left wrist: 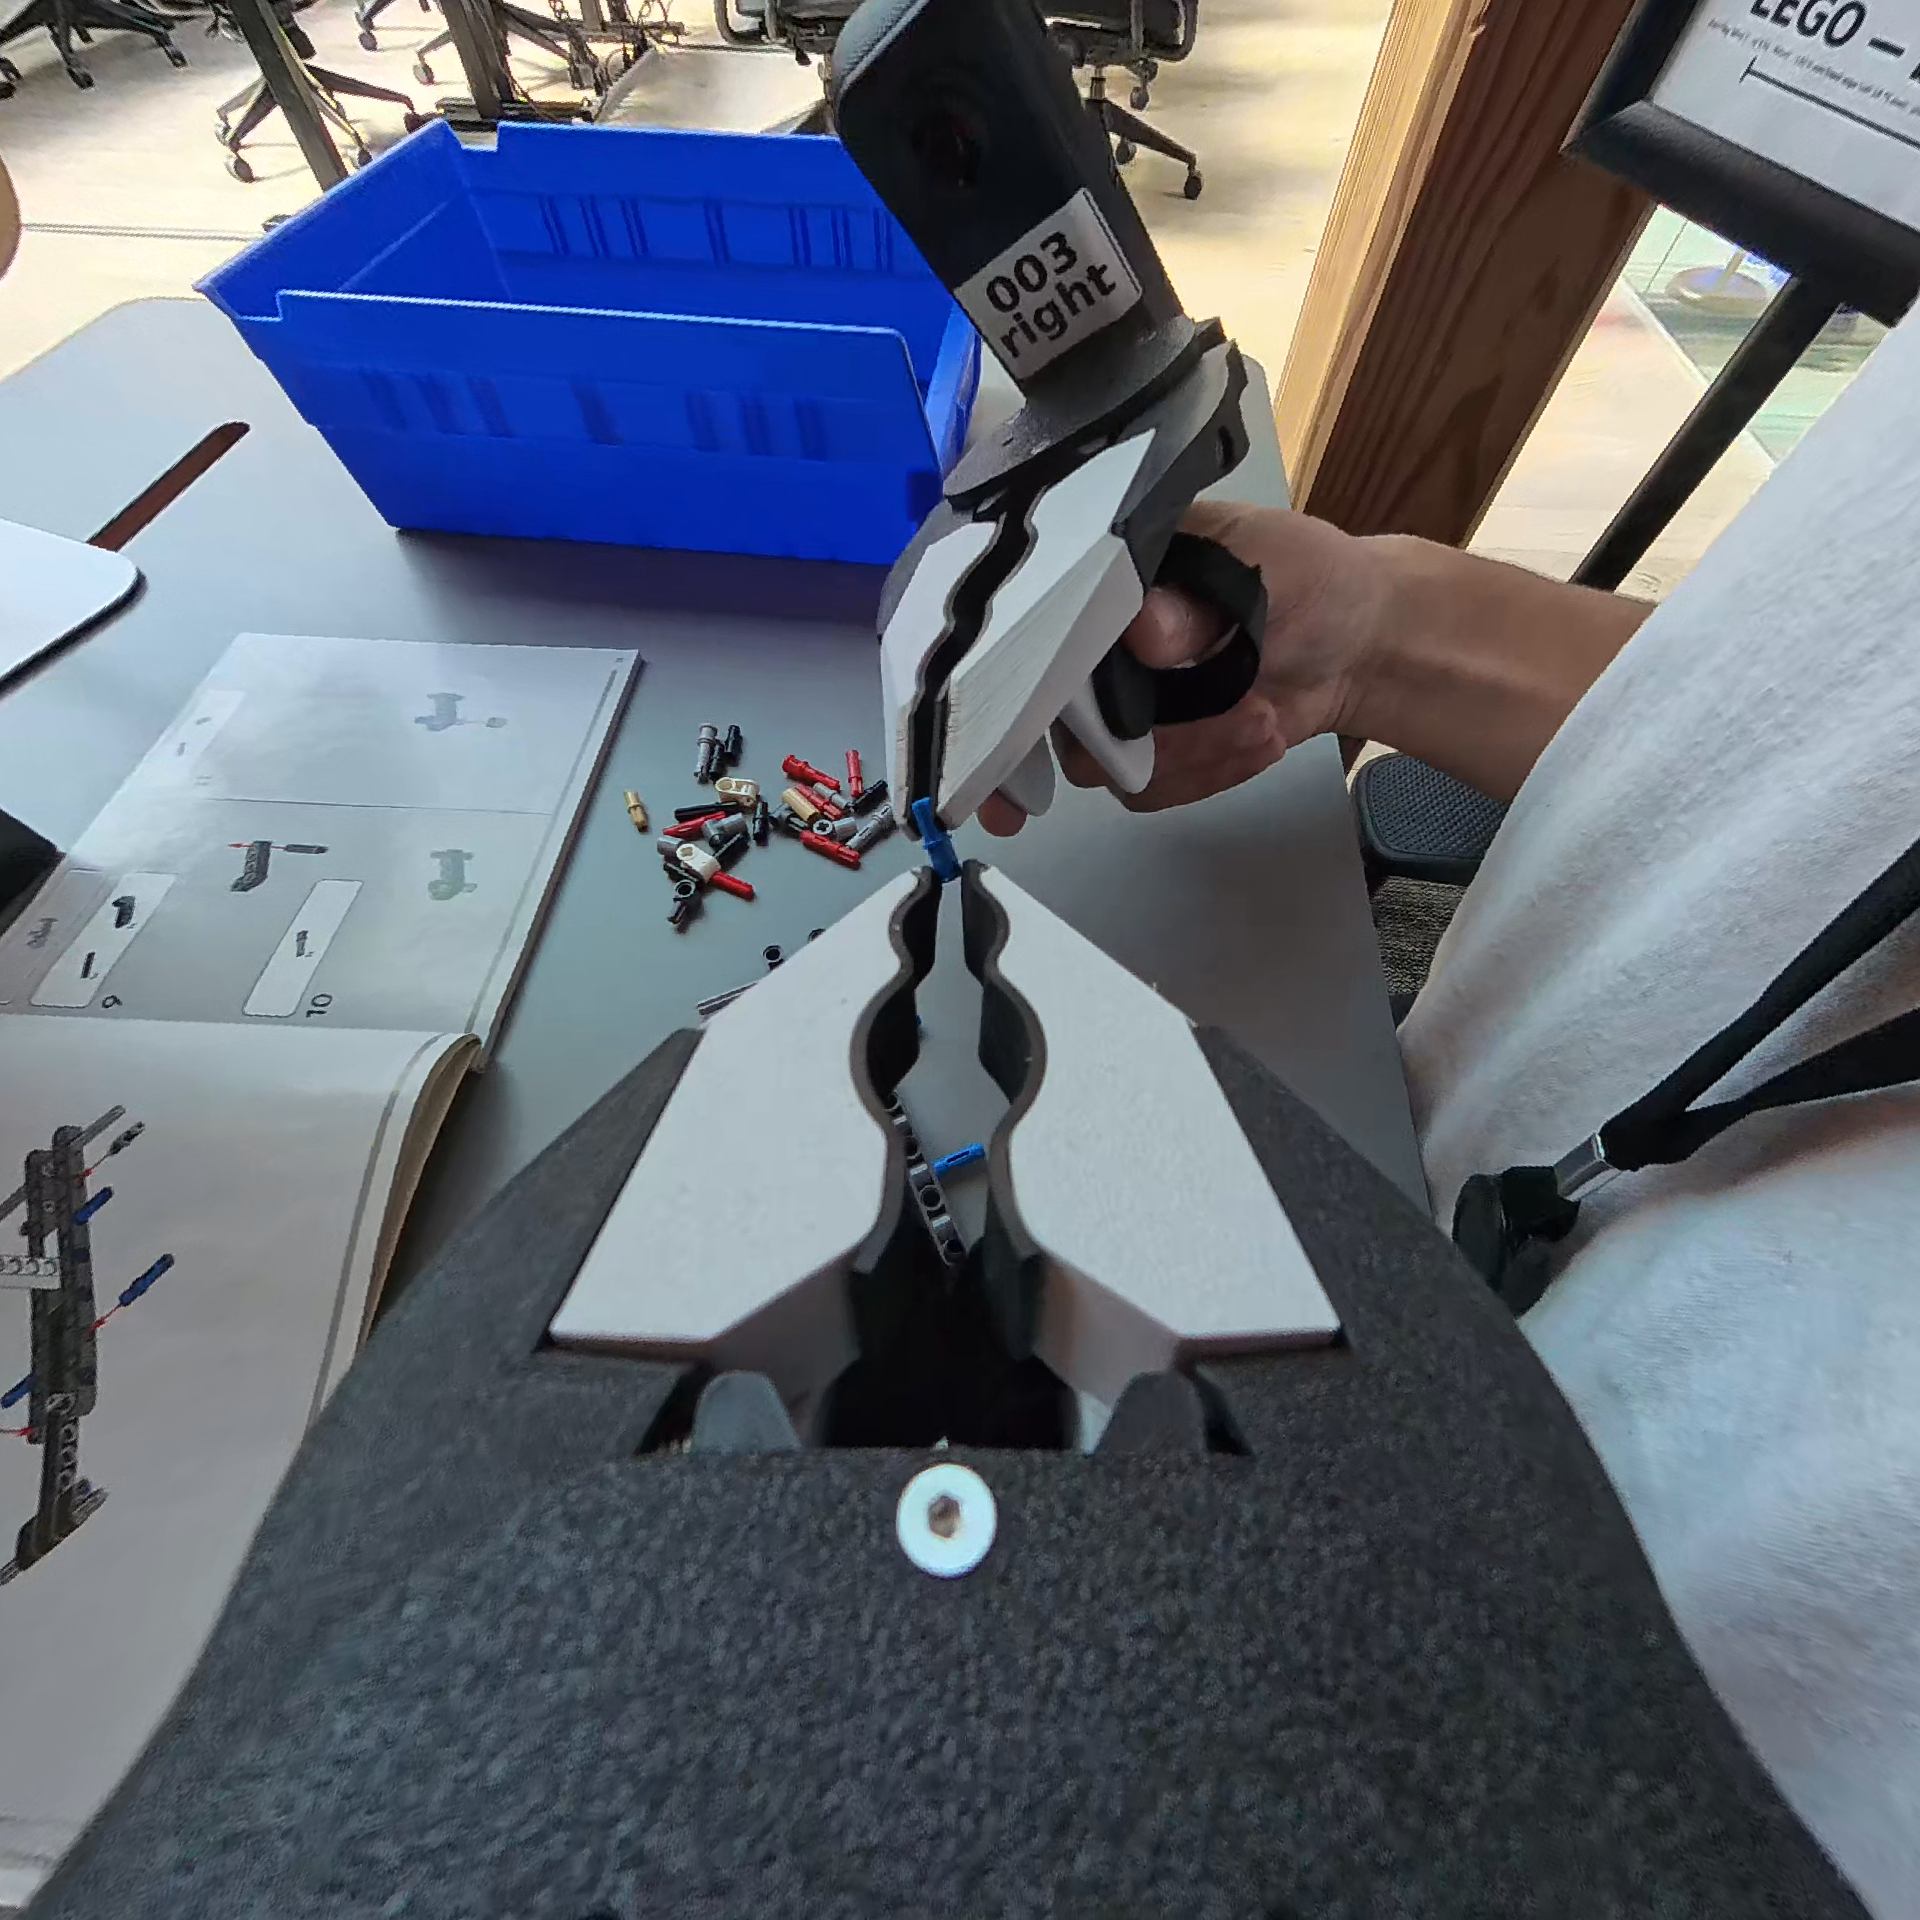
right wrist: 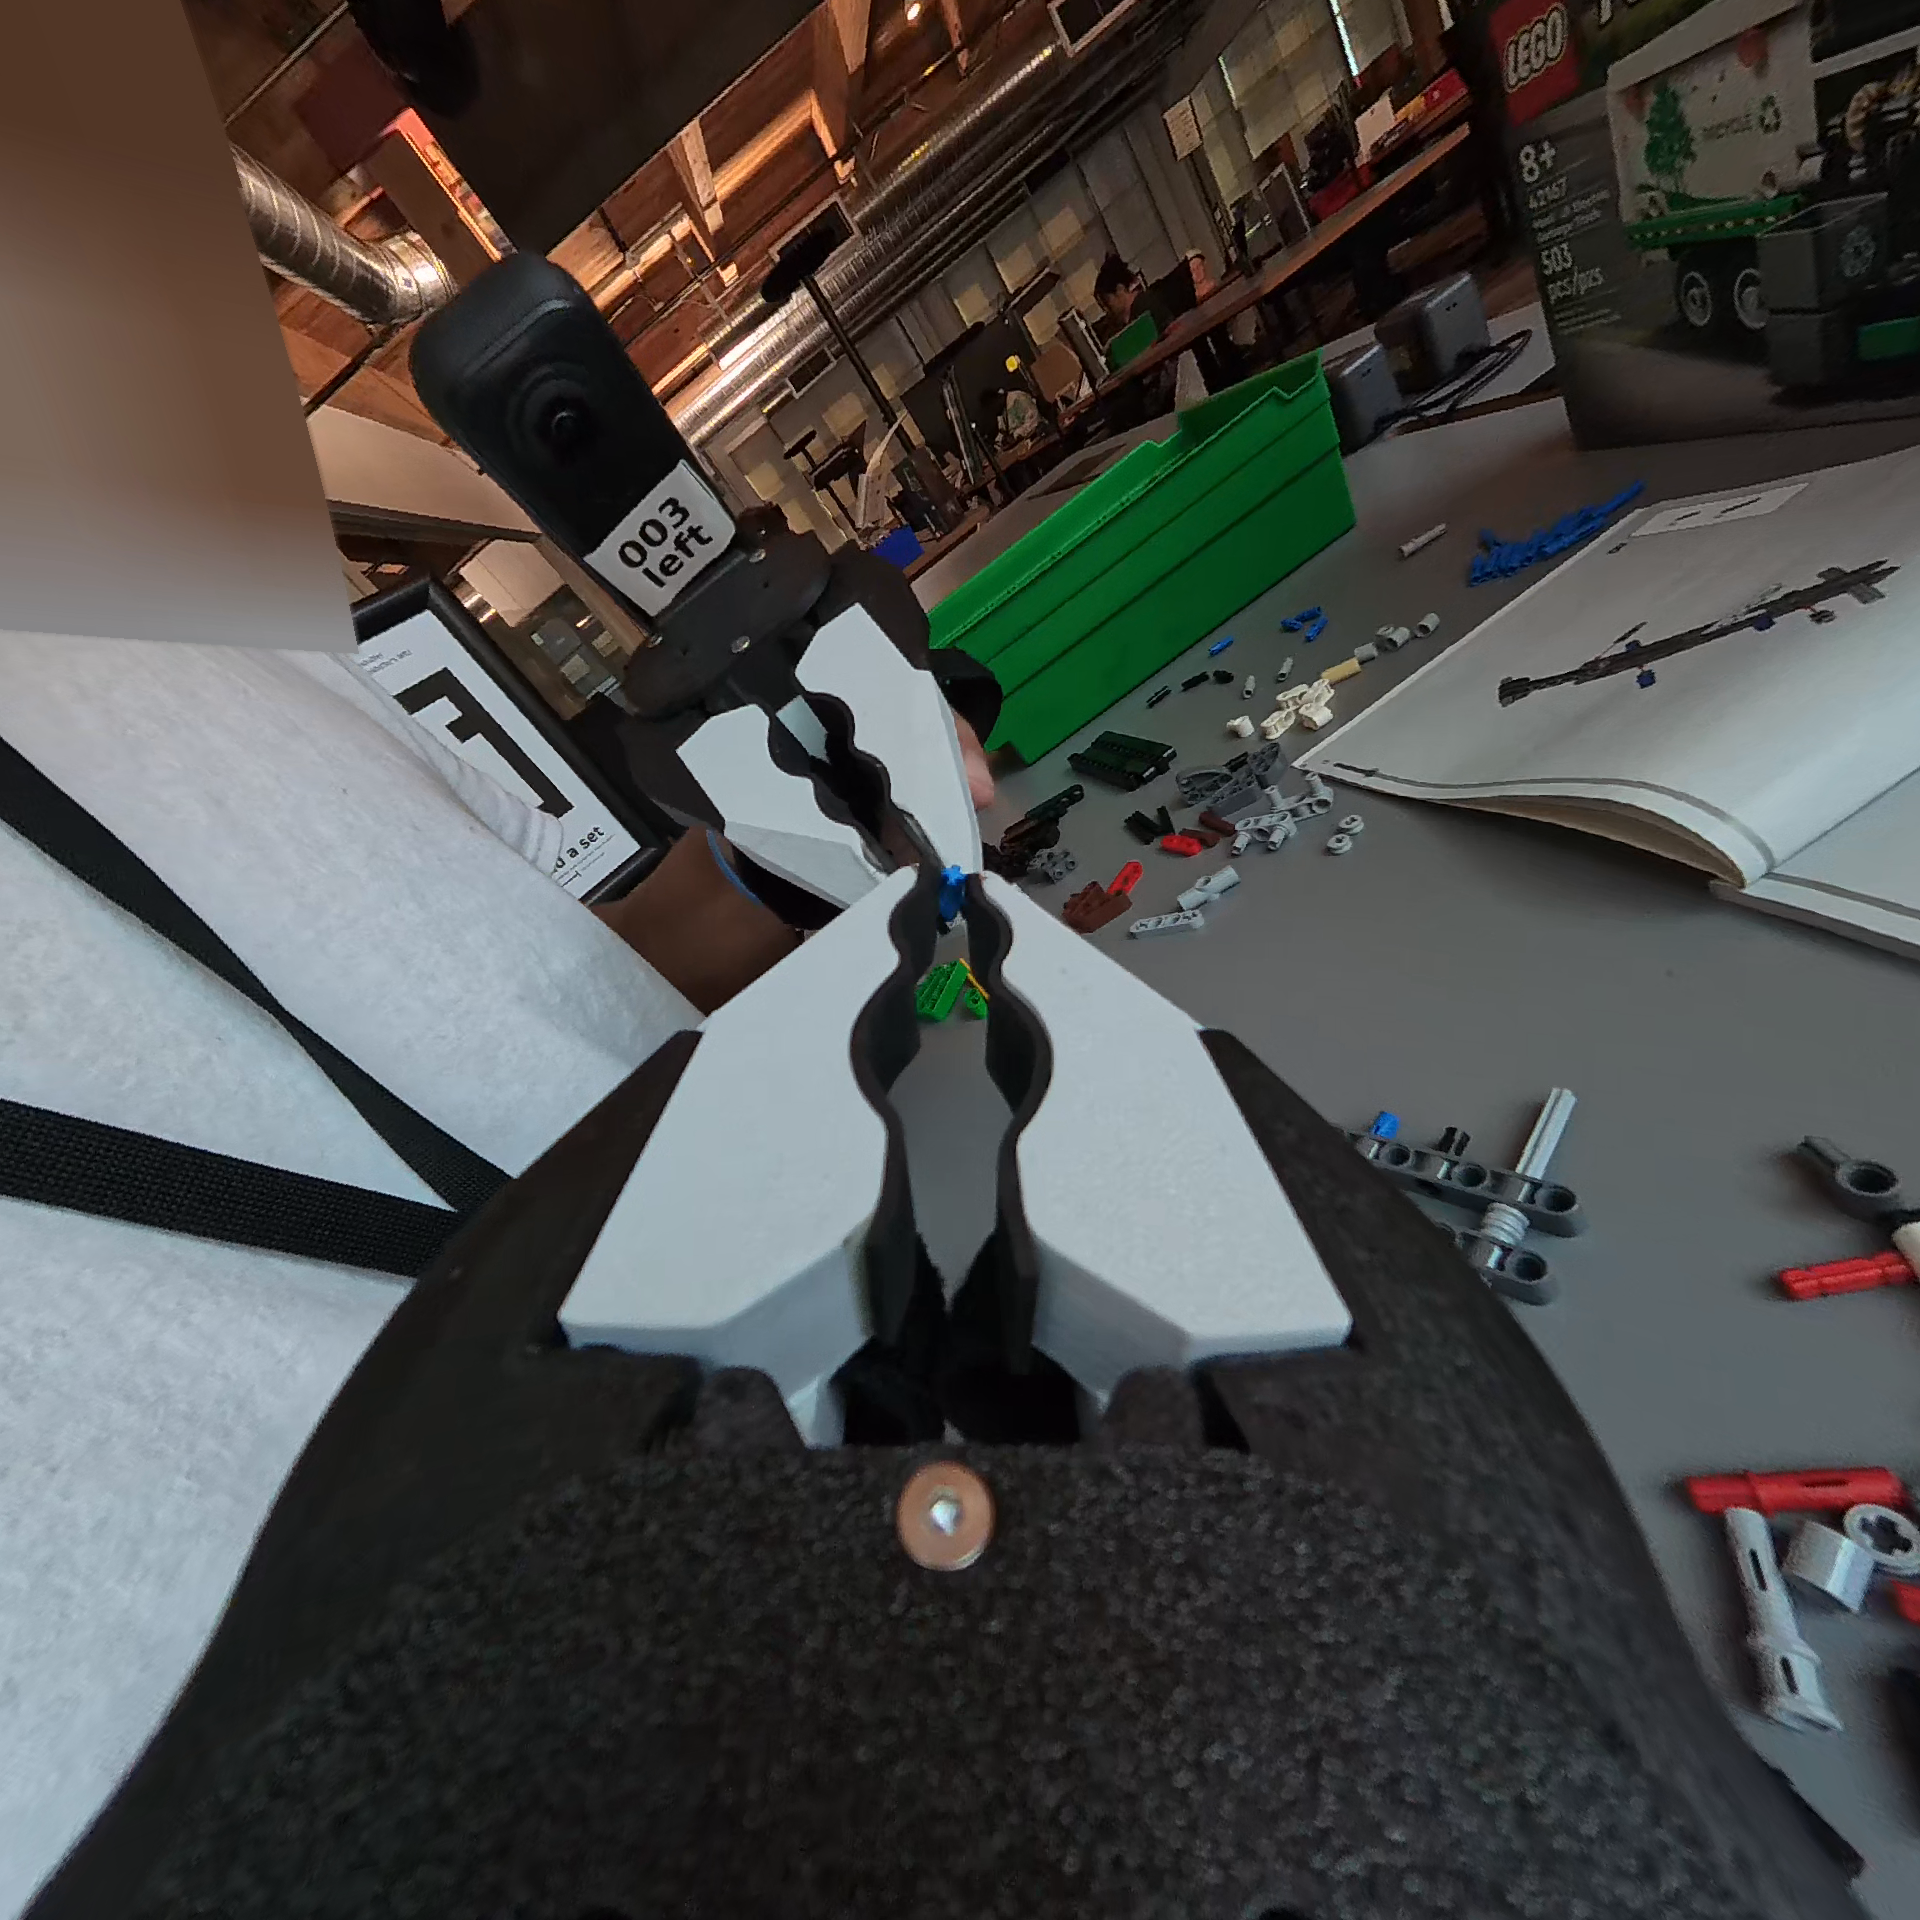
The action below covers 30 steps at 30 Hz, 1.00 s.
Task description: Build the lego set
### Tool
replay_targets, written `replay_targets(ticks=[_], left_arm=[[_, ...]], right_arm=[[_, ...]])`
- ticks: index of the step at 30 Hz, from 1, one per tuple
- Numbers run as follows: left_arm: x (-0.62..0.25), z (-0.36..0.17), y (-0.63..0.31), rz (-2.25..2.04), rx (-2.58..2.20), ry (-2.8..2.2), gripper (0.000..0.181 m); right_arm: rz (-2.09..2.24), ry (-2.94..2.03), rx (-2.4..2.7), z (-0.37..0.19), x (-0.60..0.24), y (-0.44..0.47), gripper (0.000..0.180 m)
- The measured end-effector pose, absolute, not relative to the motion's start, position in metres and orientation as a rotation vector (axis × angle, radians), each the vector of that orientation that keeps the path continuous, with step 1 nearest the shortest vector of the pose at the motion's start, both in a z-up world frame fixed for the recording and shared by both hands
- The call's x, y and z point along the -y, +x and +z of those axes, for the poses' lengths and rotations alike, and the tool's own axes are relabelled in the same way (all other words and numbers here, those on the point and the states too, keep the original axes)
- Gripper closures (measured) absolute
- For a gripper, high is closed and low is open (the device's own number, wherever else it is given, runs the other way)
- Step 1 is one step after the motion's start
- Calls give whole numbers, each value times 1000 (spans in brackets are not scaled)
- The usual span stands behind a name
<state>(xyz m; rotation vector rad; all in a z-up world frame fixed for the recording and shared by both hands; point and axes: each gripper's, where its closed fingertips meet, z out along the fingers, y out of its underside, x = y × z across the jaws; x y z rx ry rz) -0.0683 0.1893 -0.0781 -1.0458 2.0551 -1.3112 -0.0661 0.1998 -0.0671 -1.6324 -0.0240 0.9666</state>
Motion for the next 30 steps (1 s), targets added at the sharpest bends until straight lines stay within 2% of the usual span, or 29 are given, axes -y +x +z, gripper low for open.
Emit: replay_targets(ticks=[6, 14, 30], left_arm=[[-190, -79, -70, -1299, -2039, -1078, 177], [-196, -65, -72, -1387, -1926, -1169, 174], [-194, -113, -90, -1236, -1965, -1375, 169]], right_arm=[[980, -1626, 22, -68, -201, -68, 177], [1288, -1331, -268, -48, -200, -42, 178], [659, -1497, -133, -57, -173, -3, 177]])
